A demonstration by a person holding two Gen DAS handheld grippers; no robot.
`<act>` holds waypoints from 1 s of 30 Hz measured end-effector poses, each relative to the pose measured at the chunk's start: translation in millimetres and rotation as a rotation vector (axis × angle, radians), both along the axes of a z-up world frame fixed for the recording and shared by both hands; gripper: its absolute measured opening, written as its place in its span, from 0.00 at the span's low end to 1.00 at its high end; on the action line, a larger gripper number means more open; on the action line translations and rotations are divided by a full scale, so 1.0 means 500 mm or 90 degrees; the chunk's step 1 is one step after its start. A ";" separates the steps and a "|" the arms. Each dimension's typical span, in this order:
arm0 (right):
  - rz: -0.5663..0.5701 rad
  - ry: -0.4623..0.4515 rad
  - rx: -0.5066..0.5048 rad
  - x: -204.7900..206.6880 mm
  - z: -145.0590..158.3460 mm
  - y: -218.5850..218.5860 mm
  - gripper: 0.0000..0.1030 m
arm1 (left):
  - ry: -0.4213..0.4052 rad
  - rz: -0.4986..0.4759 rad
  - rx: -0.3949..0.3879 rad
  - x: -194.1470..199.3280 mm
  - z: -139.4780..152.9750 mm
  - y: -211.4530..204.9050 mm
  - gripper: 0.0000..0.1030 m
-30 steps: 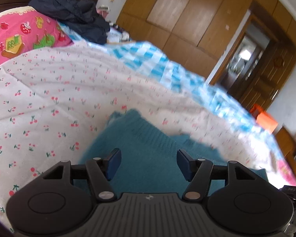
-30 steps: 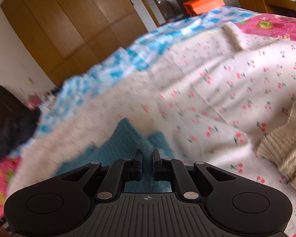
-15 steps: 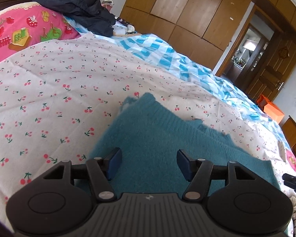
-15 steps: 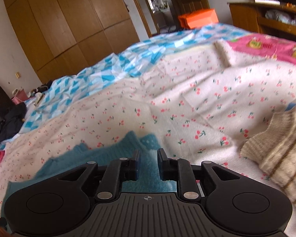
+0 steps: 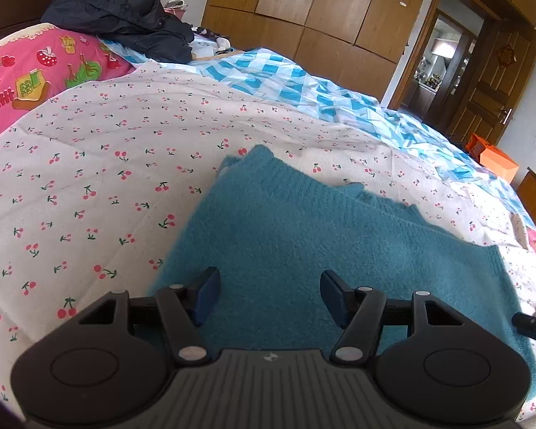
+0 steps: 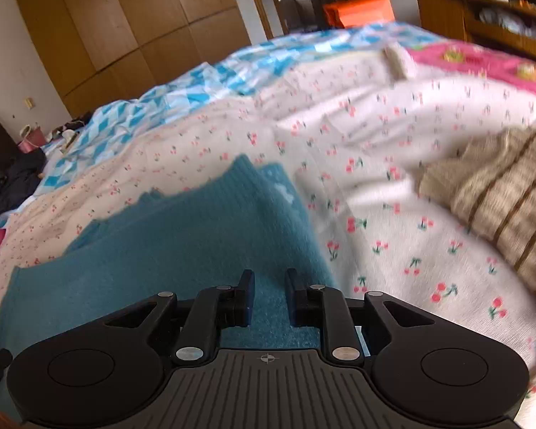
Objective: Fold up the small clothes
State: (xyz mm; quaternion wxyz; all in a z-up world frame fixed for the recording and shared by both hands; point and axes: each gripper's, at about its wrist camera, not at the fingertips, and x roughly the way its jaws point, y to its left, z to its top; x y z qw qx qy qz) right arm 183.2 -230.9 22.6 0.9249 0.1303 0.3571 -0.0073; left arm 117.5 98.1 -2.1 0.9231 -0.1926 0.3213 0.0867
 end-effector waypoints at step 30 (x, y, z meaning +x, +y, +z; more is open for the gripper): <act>0.003 0.040 -0.077 -0.013 -0.052 0.032 0.21 | 0.008 -0.088 0.103 0.008 -0.019 -0.059 0.68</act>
